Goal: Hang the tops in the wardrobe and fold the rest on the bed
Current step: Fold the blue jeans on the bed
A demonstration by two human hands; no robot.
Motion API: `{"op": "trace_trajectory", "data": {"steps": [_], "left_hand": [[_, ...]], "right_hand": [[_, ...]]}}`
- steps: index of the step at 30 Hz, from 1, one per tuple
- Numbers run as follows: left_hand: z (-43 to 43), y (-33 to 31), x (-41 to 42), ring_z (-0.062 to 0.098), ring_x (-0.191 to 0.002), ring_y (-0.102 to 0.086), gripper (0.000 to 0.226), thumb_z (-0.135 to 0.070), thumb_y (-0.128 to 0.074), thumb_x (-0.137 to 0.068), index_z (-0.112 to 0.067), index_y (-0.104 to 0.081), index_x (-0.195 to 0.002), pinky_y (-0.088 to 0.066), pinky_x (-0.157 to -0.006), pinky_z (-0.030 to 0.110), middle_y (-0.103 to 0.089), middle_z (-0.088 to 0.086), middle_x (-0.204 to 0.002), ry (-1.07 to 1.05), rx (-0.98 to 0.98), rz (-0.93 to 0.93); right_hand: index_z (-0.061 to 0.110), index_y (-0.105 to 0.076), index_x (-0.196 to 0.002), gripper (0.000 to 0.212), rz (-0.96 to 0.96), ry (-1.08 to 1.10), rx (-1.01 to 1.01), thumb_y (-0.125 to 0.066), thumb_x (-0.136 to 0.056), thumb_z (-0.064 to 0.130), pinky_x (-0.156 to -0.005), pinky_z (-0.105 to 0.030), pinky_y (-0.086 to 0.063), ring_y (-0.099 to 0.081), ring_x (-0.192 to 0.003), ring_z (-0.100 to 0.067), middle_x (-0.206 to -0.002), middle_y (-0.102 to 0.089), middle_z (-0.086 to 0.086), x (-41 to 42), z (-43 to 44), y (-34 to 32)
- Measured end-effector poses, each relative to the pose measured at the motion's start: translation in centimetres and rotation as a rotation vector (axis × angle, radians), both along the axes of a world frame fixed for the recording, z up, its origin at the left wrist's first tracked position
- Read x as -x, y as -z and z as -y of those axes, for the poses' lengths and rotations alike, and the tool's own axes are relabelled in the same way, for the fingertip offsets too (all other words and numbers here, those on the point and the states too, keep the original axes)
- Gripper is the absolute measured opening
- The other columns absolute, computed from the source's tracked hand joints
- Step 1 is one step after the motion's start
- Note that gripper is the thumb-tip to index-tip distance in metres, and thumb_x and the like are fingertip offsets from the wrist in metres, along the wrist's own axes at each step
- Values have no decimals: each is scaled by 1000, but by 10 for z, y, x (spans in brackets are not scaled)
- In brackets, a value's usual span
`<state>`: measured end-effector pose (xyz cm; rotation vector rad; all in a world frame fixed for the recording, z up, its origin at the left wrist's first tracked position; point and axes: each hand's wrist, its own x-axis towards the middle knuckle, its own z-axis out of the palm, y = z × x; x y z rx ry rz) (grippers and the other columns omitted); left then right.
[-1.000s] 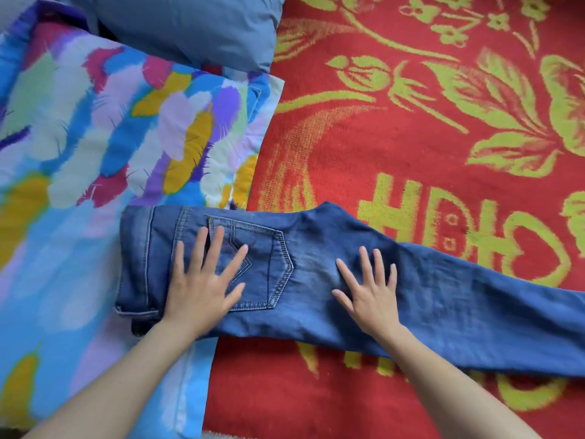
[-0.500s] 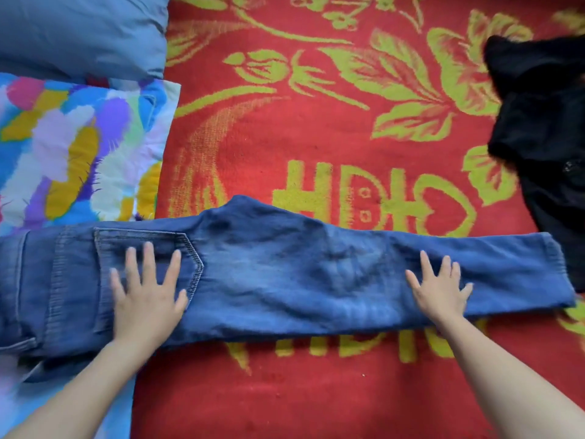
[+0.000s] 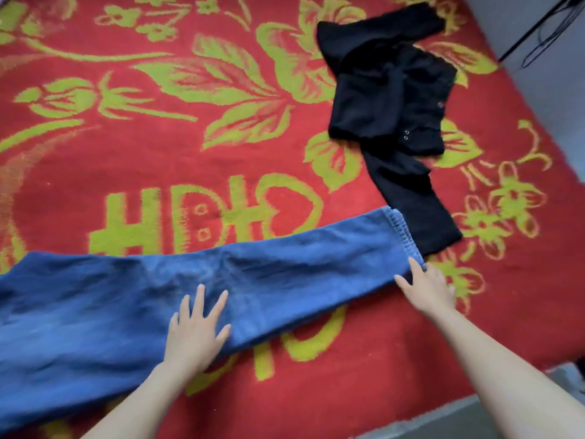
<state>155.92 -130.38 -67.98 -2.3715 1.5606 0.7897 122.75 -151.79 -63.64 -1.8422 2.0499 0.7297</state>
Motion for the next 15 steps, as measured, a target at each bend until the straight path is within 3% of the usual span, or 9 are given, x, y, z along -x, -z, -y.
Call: {"op": "trace_trajectory", "data": {"steps": [1,4,5,6,8,9,11,13,15], "left_hand": [[15,2,12,43,-135,-31,76,-46,-64,-82,-24,-29,-146,-37,-101,49,-22,18,-153,28,32,7],[48,3,25,51,-106,-57,83,-35,-88,-55,-18,-56,-130,-53,-71,52,-51,26,-132,93,43,27],[57,0,26,52,-108,-55,84,-35,-87,-57,-18,-54,-132,-52,-73,53,-49,25,-135,87,57,24],[68,-1,29,50,-121,-45,82,-38,-79,-70,-21,-41,-141,-48,-87,53,-37,22,-145,68,54,33],[77,2,34,38,-143,-8,73,-45,-46,-93,-31,-2,-149,-22,-112,47,1,9,-158,86,17,83],[78,3,35,33,-145,3,69,-47,-35,-96,-34,9,-148,-13,-115,44,11,5,-158,113,6,104],[84,3,36,31,-144,8,67,-49,-30,-97,-37,13,-146,-9,-115,44,15,2,-157,119,-24,99],[83,5,38,38,-144,-4,68,-47,-38,-96,-35,2,-149,-17,-113,49,4,5,-158,127,3,97],[88,5,39,48,-128,-39,71,-45,-56,-80,-30,-30,-145,-42,-94,59,-32,14,-150,166,24,99]], "right_hand": [[25,-24,-146,60,24,16,11,-39,-94,51,-107,-47,-26,-26,-137,-27,-149,-28,-11,8,9,1],[22,-28,-144,62,188,132,1,-47,-92,49,-103,-48,-29,-35,-132,-29,-145,-34,-10,11,30,15],[20,-31,-143,62,268,187,13,-51,-90,47,-102,-48,-31,-38,-129,-30,-142,-38,-10,9,34,20],[19,-35,-140,62,348,249,31,-55,-88,46,-101,-48,-35,-42,-126,-32,-139,-43,-11,10,41,27],[17,-42,-134,59,409,323,86,-60,-85,44,-99,-48,-39,-47,-120,-35,-132,-49,-14,7,47,36],[16,-45,-131,55,387,338,103,-61,-85,42,-98,-48,-39,-47,-118,-36,-129,-49,-15,7,50,38],[15,-51,-121,44,315,321,101,-61,-86,40,-97,-45,-39,-46,-117,-37,-123,-50,-16,10,56,43],[16,-55,-98,23,293,291,112,-59,-88,36,-92,-43,-38,-50,-110,-35,-113,-57,-15,16,61,45],[17,-51,-83,19,301,244,183,-56,-91,33,-88,-42,-35,-54,-103,-34,-102,-61,-13,25,66,44]]}}
